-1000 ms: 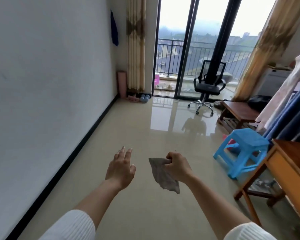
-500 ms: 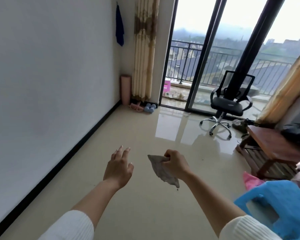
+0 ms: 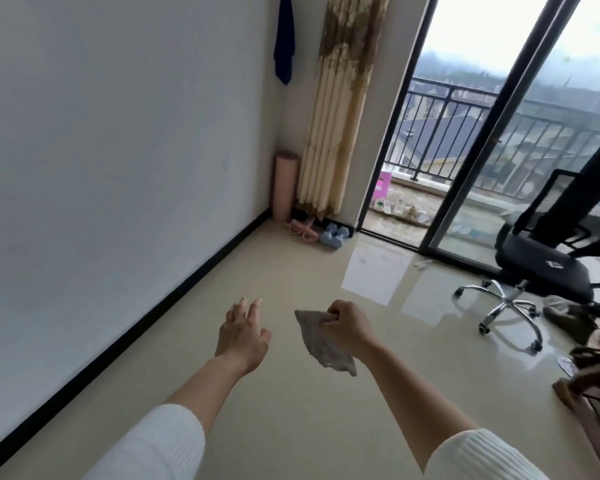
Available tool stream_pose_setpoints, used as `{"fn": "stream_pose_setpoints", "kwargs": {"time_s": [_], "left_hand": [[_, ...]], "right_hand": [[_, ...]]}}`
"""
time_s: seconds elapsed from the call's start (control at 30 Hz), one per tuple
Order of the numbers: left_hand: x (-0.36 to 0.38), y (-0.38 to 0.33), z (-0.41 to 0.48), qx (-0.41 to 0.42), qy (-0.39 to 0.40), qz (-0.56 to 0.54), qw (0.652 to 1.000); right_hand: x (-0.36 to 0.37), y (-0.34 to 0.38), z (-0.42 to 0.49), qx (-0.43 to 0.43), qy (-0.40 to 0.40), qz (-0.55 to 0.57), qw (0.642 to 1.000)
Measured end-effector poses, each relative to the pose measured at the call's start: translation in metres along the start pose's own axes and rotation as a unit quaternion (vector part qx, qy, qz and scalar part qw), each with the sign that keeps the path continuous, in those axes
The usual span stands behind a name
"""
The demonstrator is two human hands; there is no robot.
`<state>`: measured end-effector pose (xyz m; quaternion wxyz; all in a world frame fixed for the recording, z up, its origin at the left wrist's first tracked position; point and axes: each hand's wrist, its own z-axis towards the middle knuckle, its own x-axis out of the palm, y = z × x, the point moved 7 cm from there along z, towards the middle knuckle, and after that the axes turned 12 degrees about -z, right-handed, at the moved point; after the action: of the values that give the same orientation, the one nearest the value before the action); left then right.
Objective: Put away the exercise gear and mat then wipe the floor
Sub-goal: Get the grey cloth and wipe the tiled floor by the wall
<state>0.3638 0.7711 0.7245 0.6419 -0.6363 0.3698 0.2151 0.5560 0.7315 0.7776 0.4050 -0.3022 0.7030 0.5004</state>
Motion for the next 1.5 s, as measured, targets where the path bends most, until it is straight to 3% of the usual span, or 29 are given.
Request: {"fn": "stream_pose_setpoints", "kwargs": {"time_s": [0.3, 0.6, 0.77, 0.93, 1.17, 1.5], "left_hand": [[-0.012, -0.014, 0.212, -0.056, -0.013, -0.023, 0.998], [0.014, 0.012, 0.412, -0.140, -0.084, -0.073, 0.984], [0.048, 0.042, 0.533, -0.243, -0.144, -0.101, 0.954], [0.082, 0.060, 0.599, -0.345, -0.175, -0.148, 0.910], [0.151, 0.118, 0.619, -0.412, -0.220, -0.153, 0.871], [0.409, 0.313, 0.639, -0.500, -0.172, -0.129, 0.839]], "right_hand": [[-0.024, 0.030, 0.234, -0.033, 0.065, -0.024, 0.997], [0.000, 0.053, 0.483, -0.148, 0.112, -0.108, 0.977], [0.035, 0.066, 0.643, -0.201, 0.181, -0.135, 0.953], [0.074, 0.068, 0.740, -0.233, 0.256, -0.146, 0.927], [0.174, 0.024, 0.809, -0.190, 0.321, -0.111, 0.921], [0.450, -0.118, 0.855, -0.209, 0.372, -0.104, 0.898]]}}
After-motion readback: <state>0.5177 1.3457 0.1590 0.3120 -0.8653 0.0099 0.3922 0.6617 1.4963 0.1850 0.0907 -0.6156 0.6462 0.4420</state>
